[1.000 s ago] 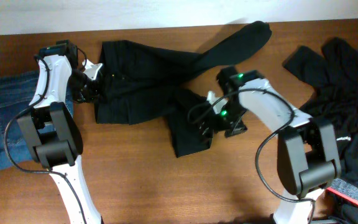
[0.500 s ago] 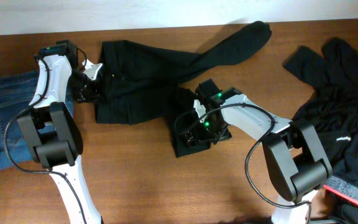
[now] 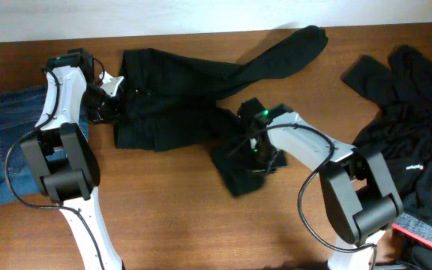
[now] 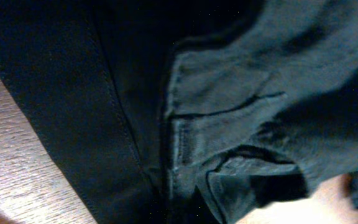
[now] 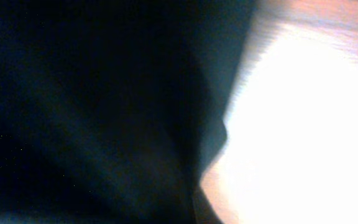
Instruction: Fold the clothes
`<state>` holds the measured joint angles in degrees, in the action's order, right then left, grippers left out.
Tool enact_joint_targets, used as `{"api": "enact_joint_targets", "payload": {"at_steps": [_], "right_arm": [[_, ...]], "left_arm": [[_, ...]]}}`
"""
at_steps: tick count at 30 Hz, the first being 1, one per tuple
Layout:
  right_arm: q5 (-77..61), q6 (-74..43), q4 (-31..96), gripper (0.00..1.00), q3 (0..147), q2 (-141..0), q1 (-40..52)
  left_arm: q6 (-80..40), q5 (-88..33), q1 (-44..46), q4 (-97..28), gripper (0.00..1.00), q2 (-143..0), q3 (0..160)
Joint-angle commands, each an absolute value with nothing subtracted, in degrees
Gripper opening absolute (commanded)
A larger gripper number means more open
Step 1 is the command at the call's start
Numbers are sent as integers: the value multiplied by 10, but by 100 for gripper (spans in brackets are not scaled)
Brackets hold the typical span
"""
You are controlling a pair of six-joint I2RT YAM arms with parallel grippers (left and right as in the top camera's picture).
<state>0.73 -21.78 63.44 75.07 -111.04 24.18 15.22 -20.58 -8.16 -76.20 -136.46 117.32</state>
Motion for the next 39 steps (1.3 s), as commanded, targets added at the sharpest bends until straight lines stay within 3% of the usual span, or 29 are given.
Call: {"api": "enact_joint_targets", "payload": {"at_steps": [1, 4, 7, 9, 14, 24, 31, 39], "right_arm": [[315, -277, 722, 4, 840, -1073, 194], [465, -299, 816, 5, 964, -1060, 143], [460, -277, 827, 41, 1065, -1059, 101], [389, -235, 828, 59, 1110, -1059, 75], [287, -223, 842, 76, 1110, -1061, 37], [246, -182, 808, 89, 1002, -1062, 28], [231, -181, 627, 98, 857, -1063, 10], [65, -138, 468, 99, 763, -1063, -24]], "left_arm": [[146, -212, -83, -759, 1, -1343, 1171], [146, -212, -83, -759, 1, -1343, 1171], [146, -212, -83, -759, 1, -1343, 1171], [146, -212, -83, -759, 1, -1343, 1171], [146, -212, -83, -761, 1, -1343, 1171], [146, -212, -83, -761, 1, -1343, 1171], [147, -212, -83, -759, 1, -1343, 1171], [146, -212, -83, -759, 1, -1343, 1171]]}}
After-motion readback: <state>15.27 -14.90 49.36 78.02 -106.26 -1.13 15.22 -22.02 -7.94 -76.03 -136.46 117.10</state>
